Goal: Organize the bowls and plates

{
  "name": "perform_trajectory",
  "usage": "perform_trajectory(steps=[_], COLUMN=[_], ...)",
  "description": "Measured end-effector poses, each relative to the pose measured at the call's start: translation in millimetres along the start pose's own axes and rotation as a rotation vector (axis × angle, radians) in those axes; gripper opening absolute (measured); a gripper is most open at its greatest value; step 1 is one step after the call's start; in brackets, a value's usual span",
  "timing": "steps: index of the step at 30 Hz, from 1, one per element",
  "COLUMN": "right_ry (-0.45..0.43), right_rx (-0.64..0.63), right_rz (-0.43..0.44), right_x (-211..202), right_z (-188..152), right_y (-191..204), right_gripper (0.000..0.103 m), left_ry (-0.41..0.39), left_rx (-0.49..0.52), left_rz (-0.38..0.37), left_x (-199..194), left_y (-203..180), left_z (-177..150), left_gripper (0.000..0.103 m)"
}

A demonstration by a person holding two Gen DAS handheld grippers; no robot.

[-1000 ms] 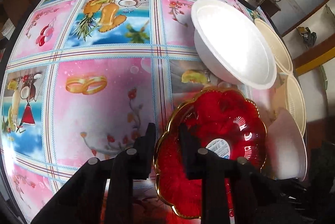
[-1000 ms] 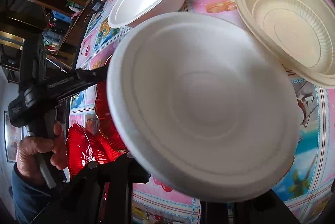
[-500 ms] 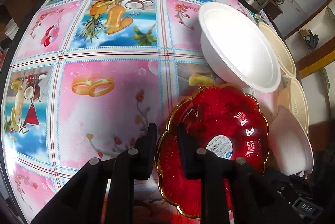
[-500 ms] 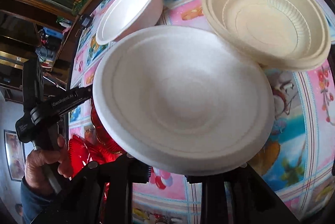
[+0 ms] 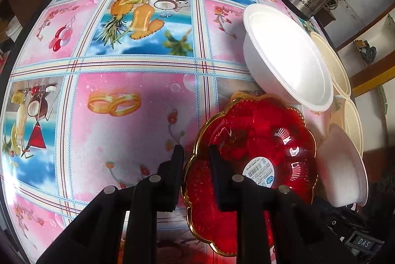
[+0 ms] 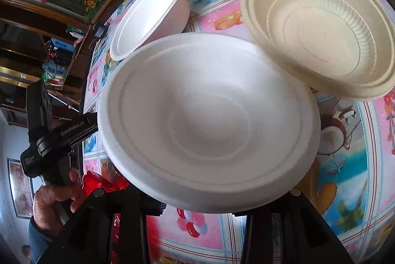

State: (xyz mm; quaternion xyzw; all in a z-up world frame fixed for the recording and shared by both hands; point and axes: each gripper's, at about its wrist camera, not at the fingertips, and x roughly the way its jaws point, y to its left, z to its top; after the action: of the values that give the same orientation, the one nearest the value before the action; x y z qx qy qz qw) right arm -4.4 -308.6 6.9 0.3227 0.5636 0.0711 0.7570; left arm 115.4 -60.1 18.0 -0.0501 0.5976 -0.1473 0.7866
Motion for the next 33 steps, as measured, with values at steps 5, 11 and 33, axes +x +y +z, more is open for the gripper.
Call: perform_trajectory(steps=[5, 11, 33], right_ry=[-0.003, -0.001, 0.025], right_rx=[-0.013, -0.021, -0.259], right_rz=[0.010, 0.023, 0.134], right_x=[1, 18, 3], right_z=[2, 7, -8], right_y=[4, 11, 67], right_gripper=[0.039, 0.026, 0.011], left_ry=[-0.001, -0.015, -0.154], left_rx=[0.004, 0.037, -0.088], left_rz=[0.002, 0.021, 0.058], left_x=[2, 3, -79], left_y=[-1, -9, 22], left_z=[3, 1, -48], left_gripper=[0.020, 0.021, 0.021])
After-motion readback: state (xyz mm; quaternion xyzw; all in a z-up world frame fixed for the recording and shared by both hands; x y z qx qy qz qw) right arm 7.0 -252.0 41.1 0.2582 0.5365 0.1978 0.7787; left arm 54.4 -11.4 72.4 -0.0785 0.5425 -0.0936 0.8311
